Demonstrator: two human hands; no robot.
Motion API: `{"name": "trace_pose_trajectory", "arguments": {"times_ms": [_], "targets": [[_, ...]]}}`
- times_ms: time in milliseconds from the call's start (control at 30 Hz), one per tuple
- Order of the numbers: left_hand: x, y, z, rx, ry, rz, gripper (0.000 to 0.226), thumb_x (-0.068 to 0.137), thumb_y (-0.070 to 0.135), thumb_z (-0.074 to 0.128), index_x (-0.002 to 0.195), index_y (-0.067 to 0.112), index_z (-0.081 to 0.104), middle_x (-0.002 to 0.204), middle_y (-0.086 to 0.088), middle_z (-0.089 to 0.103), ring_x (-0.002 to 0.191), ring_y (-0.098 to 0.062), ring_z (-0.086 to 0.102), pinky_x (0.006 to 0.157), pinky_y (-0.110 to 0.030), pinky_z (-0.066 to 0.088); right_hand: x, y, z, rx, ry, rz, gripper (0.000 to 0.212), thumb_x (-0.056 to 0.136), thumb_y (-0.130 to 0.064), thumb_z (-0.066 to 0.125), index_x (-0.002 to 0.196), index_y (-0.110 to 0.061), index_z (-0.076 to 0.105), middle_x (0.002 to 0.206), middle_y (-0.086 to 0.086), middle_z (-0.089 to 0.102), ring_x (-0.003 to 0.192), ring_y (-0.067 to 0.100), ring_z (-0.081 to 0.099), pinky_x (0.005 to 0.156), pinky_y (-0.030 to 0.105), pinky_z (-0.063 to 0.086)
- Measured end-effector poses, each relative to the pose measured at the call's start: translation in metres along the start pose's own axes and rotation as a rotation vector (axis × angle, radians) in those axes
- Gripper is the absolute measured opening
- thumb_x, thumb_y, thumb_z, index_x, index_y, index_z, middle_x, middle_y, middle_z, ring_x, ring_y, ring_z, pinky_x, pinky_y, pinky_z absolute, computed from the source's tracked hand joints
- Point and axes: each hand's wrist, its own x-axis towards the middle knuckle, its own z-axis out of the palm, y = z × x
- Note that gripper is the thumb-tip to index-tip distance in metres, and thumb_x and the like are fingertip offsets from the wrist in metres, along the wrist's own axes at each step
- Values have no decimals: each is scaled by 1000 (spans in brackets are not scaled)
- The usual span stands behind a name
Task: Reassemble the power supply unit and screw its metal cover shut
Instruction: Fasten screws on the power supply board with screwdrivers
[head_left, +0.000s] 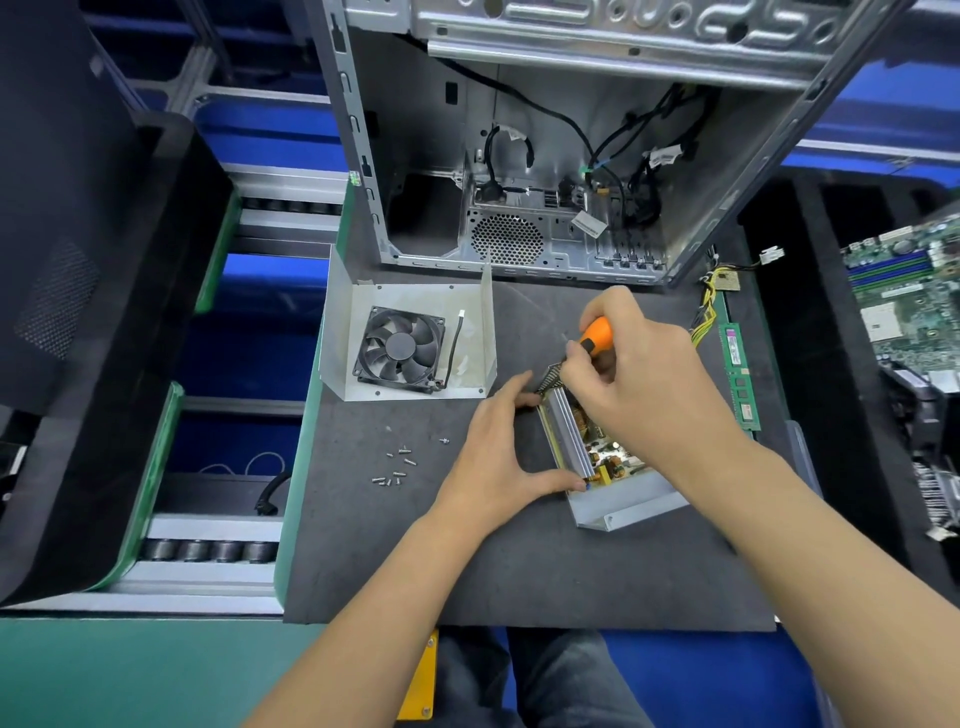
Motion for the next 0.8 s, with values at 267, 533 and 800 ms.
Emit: {"name": "trace_pose_trajectory", "arguments": {"times_ms": [267, 533, 800], "targets": [[-2, -3, 2, -2, 5, 6, 117, 52, 53, 92, 147, 42, 24, 135, 20, 48, 131, 1, 38, 102, -3, 25, -2, 2, -1, -2, 23, 13, 20, 92, -24, 63, 96, -13, 47, 60, -2, 55, 57, 26, 56, 57, 42, 49], [-1, -2, 2, 10, 5, 12, 118, 52, 56, 90, 148, 41, 23, 135, 19, 49, 131, 2, 37, 104, -11, 27, 5, -4, -8, -107, 14, 7, 32, 93, -42, 63, 86, -12, 54, 57, -2, 52, 60, 31, 53, 62, 42, 49], [-3, 0, 1, 10, 9, 19, 118, 53, 50, 93, 150, 33, 27, 134, 16, 49, 131, -3, 39, 113, -27, 32, 14, -7, -19, -169, -168, 65, 13, 88, -25, 58, 98, -22, 51, 67, 3, 54, 73, 36, 54, 64, 40, 49]]}}
